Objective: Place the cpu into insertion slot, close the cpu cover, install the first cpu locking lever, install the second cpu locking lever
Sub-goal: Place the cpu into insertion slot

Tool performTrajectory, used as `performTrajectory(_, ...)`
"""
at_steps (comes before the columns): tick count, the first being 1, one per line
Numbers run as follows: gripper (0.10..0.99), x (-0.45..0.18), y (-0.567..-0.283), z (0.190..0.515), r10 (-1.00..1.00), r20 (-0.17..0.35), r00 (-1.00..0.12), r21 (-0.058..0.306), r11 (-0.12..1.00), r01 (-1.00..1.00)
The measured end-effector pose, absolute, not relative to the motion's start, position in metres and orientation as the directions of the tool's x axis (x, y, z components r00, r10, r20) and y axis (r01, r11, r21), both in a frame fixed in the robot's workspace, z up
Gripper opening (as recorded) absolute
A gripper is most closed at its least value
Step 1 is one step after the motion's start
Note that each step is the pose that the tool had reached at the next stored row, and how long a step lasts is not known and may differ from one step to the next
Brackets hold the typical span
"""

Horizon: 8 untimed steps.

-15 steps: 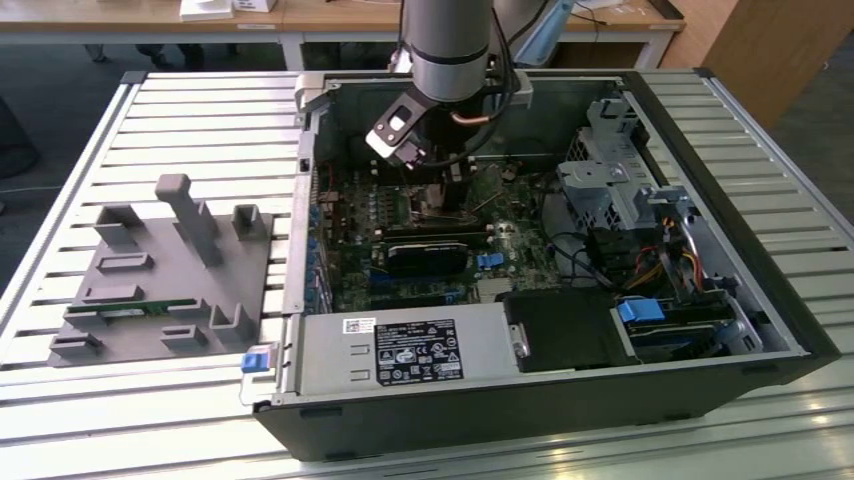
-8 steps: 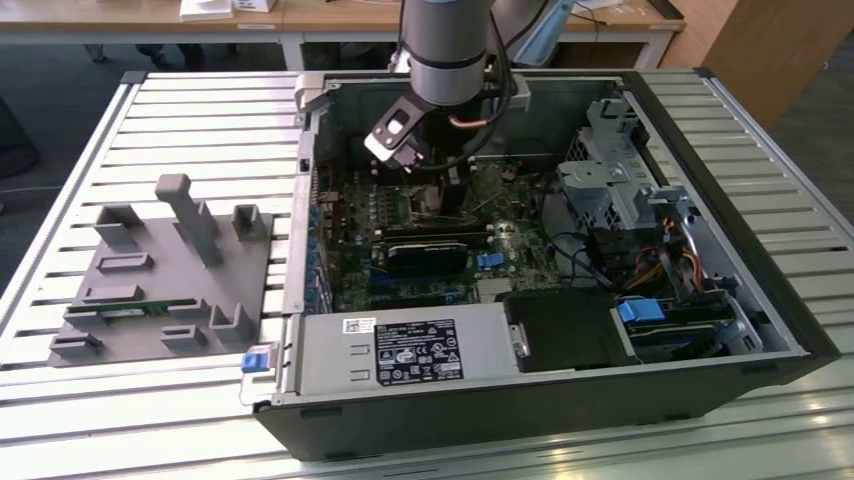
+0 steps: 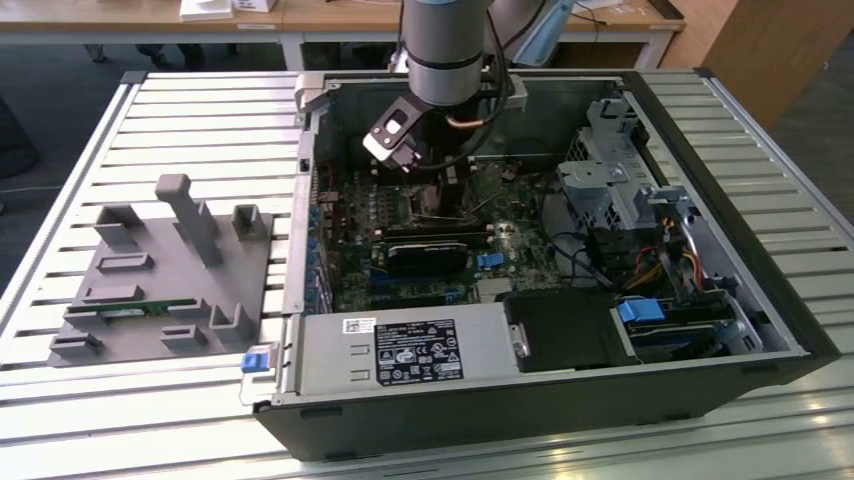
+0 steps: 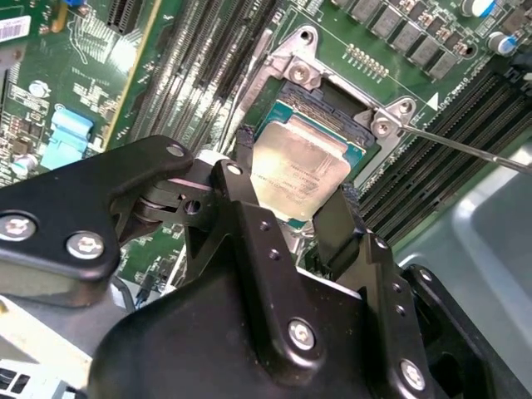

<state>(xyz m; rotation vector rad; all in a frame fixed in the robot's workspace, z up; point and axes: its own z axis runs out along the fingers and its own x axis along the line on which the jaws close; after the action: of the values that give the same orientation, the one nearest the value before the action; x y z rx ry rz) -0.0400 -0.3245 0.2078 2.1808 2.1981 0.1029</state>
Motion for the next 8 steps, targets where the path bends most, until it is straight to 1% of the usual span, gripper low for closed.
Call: performTrajectory(8, 0.537, -0.0405, -0.3241, 0.2019, 1.0, 0.016, -0.005, 0.078, 0.004, 0.997)
